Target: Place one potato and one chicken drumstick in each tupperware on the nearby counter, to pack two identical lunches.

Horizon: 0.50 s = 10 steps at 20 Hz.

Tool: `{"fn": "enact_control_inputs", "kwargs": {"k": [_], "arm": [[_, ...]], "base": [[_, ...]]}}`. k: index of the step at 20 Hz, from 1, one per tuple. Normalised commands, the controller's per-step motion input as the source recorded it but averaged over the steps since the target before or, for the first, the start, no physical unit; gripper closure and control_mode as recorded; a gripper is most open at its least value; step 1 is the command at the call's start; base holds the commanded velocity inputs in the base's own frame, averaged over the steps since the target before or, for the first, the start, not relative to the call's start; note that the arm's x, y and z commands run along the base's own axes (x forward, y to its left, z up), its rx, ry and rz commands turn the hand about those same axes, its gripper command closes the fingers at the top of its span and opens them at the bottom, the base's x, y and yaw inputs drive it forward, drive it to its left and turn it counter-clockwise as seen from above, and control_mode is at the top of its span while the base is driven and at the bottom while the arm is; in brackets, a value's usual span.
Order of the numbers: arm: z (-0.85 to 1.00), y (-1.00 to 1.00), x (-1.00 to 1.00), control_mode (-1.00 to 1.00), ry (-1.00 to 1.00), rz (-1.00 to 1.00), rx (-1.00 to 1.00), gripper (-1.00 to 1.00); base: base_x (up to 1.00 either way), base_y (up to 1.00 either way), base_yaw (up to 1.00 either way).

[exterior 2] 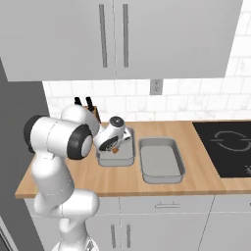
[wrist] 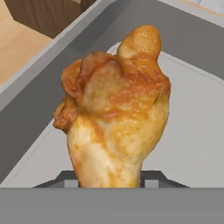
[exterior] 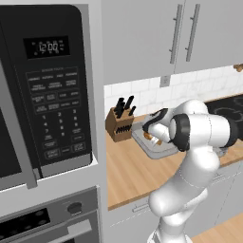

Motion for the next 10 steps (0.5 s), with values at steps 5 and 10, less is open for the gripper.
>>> {"fn": "enact_control_inputs", "kwargs": {"k": [5,10], "arm": [[0.22,0.00,0.09,-1.00,-0.02,0.00,0.00,-1.00],[0.67,0.00,-0.52,-1.00,-0.11,0.00,0.00,-1.00]], "base": [[0.00,0.00,0.00],[0.00,0.00,0.00]]}}
